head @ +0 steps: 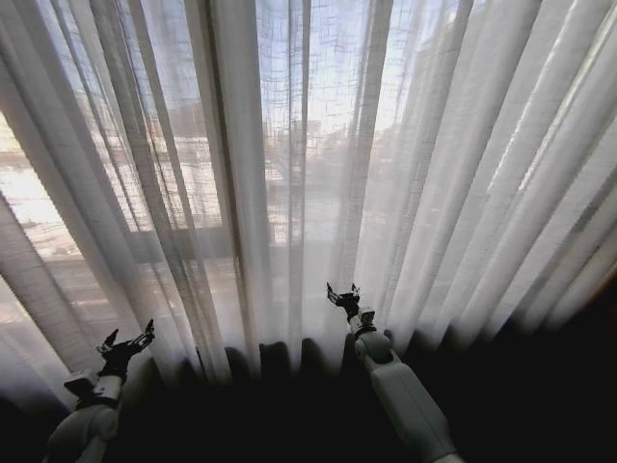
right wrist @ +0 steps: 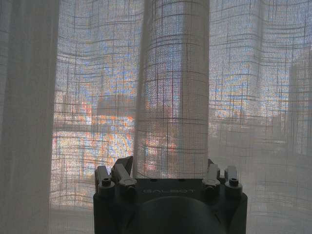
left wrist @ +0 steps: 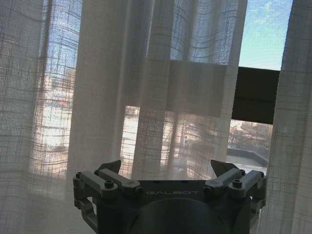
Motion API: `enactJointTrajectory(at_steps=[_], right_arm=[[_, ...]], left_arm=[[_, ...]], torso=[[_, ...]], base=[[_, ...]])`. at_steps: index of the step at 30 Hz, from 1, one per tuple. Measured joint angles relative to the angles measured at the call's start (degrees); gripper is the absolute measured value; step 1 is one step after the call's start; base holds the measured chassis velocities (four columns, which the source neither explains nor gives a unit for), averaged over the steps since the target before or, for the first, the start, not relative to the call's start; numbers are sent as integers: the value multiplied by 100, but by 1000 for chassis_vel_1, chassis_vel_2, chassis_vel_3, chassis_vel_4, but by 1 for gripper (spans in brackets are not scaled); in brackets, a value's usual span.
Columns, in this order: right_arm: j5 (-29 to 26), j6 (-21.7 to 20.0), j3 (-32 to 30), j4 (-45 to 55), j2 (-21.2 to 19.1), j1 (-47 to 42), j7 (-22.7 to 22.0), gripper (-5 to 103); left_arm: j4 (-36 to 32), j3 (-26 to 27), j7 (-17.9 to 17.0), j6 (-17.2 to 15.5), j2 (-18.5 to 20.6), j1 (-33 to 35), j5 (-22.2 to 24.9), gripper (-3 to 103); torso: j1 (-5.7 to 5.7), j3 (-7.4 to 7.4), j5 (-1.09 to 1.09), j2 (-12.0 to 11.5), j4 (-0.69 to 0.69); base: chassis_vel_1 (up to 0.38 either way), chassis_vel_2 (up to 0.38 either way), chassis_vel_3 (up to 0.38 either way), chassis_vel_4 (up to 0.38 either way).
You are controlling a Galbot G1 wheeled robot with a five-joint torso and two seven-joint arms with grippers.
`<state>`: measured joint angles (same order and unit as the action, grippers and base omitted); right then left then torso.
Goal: Open the curtains by pulling them apart, changing their state from closed to fully open.
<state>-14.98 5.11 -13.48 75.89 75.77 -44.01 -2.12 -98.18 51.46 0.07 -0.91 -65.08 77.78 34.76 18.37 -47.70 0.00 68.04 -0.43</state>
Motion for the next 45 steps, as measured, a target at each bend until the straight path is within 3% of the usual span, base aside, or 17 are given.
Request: enactJointTrajectory(at_steps=[4, 5, 7, 9, 10, 13, 15, 18, 21, 29, 45], right_arm=[[7, 3, 4, 14, -3, -10, 7, 63], [9, 3, 4, 29, -5, -20, 8, 51], [9, 4, 4, 38, -6, -27, 9, 51], [9, 6, 4, 61, -15, -65, 25, 41], [9, 6, 4, 61, -15, -65, 25, 41], [-1, 30, -2, 75, -21, -113, 99, 24], [-18, 62, -10, 78, -21, -124, 160, 24], [-112, 161, -24, 97, -5, -146, 283, 8], [-135, 288, -35, 101, 20, -152, 434, 1], [-240, 347, -70, 83, 36, -197, 660, 0], [-332, 305, -122, 182, -92, -277, 704, 0]], left_arm=[[0, 0, 0, 0, 0, -1, 0, 100], [0, 0, 0, 0, 0, 0, 0, 100], [-1, 0, 0, 0, 0, 0, 0, 100], [0, 0, 0, 0, 0, 0, 0, 100], [0, 0, 0, 0, 0, 0, 0, 100], [0, 0, 0, 0, 0, 0, 0, 100], [0, 0, 0, 0, 0, 0, 0, 100], [0, 0, 0, 0, 0, 0, 0, 100], [0, 0, 0, 0, 0, 0, 0, 100], [-1, 0, 0, 0, 0, 0, 0, 100], [0, 0, 0, 0, 0, 0, 0, 100]], torso=[[0, 0, 0, 0, 0], [0, 0, 0, 0, 0], [-1, 1, 0, 0, 0], [0, 0, 0, 0, 0], [0, 0, 0, 0, 0], [0, 0, 0, 0, 0], [0, 0, 0, 0, 0], [0, 1, 0, 0, 0], [0, 0, 0, 0, 0], [0, 1, 0, 0, 0], [0, 1, 0, 0, 0]], base=[[0, 0, 0, 0], [0, 0, 0, 0], [0, 0, 0, 0], [0, 0, 0, 0], [0, 0, 0, 0], [0, 0, 0, 0], [0, 0, 0, 0], [0, 0, 0, 0], [0, 0, 0, 0], [0, 0, 0, 0], [-59, -64, 70, 64]])
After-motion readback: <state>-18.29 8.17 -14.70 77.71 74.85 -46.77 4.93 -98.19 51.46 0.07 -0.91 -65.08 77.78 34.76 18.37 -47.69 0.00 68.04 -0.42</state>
